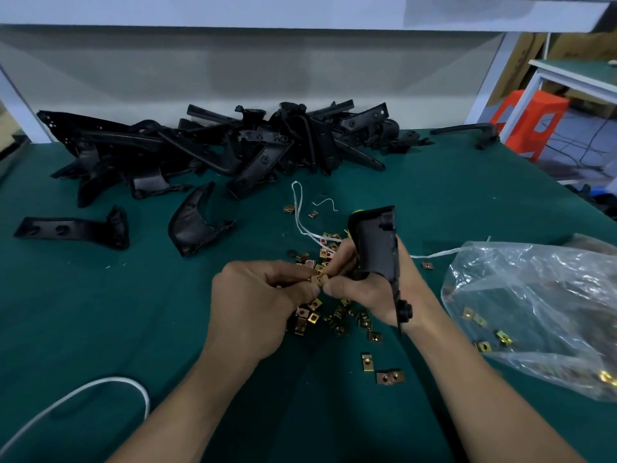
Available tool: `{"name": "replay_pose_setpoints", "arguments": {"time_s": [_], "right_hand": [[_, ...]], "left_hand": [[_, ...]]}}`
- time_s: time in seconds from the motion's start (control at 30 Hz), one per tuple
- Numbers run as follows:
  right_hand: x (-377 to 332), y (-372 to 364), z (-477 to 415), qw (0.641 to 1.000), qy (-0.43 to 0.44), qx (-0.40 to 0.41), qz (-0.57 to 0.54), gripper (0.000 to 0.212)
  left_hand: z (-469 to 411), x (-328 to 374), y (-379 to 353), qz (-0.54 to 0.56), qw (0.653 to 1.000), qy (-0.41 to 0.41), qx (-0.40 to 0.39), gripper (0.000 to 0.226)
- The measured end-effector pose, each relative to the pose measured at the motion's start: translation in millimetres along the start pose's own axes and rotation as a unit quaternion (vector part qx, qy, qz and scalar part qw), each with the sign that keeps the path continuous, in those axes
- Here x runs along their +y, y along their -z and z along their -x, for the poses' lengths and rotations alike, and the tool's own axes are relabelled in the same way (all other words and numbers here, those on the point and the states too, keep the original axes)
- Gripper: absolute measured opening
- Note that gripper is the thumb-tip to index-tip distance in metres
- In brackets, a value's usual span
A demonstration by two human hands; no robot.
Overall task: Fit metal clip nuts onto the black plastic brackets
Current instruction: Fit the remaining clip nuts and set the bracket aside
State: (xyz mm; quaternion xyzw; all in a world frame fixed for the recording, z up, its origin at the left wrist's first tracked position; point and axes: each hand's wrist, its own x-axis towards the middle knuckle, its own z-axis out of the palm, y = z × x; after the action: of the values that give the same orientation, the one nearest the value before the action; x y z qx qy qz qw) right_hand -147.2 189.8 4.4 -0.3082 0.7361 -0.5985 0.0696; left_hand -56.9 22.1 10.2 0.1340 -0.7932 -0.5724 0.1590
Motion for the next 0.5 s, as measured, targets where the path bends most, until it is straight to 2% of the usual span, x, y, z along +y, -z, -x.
{"name": "replay_pose_setpoints", "arguments": {"time_s": [0.1, 0.27, 0.37, 0.5], "right_hand": [[-1, 0, -2, 1.000, -0.009, -0.007, -0.002, 0.026], [1, -2, -1, 0.999, -0.019, -0.004, 0.030, 0.018], [0, -2, -1, 0.998, -0.033, -0.007, 0.053, 0.015], [-3, -2, 1, 0.996, -0.046, -0.012, 0.075, 0.014]], "left_hand": [[10, 5, -6, -0.071, 0.993, -0.083, 0.054, 0.036], [7, 3, -1, -0.119, 0.987, -0.110, 0.007, 0.046], [7, 1, 1, -0.161, 0.975, -0.156, -0.004, 0.038], [3, -9, 4, -0.202, 0.948, -0.245, -0.010, 0.042]]}}
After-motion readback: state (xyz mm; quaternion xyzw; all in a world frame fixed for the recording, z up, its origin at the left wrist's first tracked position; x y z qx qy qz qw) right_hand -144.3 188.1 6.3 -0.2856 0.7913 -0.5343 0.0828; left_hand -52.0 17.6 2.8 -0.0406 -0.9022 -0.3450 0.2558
